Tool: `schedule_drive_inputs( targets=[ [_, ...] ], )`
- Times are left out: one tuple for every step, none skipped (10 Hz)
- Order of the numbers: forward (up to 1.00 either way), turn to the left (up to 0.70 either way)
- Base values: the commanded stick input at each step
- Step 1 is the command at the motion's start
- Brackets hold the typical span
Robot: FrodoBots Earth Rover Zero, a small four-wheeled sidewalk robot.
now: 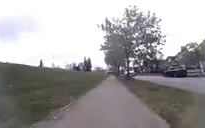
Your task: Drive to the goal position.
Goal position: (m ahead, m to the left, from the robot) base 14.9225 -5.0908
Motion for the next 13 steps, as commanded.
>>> schedule_drive_inputs(
  targets=[
    [1.00,0.00],
    [1.00,0.00],
    [1.00,0.00],
    [1.00,0.00],
    [1.00,0.00],
    [1.00,0.00],
    [1.00,0.00],
    [1.00,0.00],
    [1.00,0.00],
    [1.00,0.00],
    [1.00,0.00],
    [1.00,0.00],
    [1.00,0.00]
  ],
)
